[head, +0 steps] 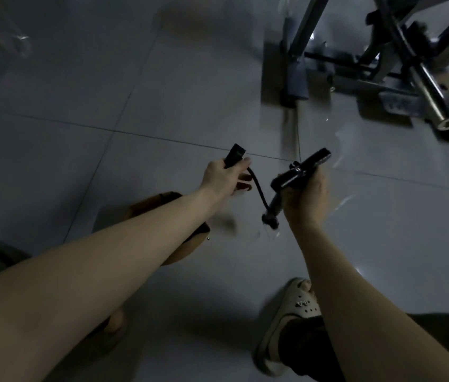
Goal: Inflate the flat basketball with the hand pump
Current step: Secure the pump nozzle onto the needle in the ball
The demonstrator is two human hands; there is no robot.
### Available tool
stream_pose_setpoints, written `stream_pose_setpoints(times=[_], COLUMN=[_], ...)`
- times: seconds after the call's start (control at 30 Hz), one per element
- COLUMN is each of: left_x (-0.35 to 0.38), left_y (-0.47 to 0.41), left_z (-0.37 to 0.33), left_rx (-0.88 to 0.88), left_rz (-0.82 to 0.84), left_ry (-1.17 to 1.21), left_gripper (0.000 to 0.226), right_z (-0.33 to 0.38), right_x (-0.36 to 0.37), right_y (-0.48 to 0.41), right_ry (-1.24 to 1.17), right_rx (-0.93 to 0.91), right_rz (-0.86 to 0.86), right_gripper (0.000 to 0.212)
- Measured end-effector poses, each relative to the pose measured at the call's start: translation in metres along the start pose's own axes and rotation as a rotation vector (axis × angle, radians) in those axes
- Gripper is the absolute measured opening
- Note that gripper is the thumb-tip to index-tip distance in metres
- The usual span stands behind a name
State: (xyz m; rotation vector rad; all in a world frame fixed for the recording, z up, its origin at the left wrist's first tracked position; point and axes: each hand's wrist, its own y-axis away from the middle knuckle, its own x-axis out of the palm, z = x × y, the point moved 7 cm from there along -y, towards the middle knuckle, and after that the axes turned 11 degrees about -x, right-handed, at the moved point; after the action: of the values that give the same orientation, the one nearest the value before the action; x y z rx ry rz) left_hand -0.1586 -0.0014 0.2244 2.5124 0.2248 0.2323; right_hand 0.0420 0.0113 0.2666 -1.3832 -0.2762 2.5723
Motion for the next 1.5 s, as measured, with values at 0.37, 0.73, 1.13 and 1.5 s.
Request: stream_pose_setpoints(times=[0.37, 0.73, 1.13, 1.5], left_x=[0.023, -0.047, -0.024, 0.022], left_y=[0.013, 0.034, 0.079, 0.073], left_z=[-0.040, -0.114, -0.130, -0.079], left_rx=[0.140, 0.145, 0.142, 0.094], left_rz=[0.316, 0.359, 0.554, 0.702], left_ry=[-0.728, -0.960, -0.960, -1.121], left_gripper=[0.061, 0.028, 0.034, 0.035], right_z=[0.033, -0.019, -0.092, -0.102], right_x=[0.041, 0.123, 0.142, 0.137], right_y=[0.009, 0.074, 0.114, 0.104], right_ry=[-0.169, -0.958, -1.204, -0.709], right_rx=[-0.134, 0.823, 1.275, 0.957], right_rz=[0.205, 0.740, 0.315, 0.553], right_gripper=[0.019, 0.041, 0.043, 0.017])
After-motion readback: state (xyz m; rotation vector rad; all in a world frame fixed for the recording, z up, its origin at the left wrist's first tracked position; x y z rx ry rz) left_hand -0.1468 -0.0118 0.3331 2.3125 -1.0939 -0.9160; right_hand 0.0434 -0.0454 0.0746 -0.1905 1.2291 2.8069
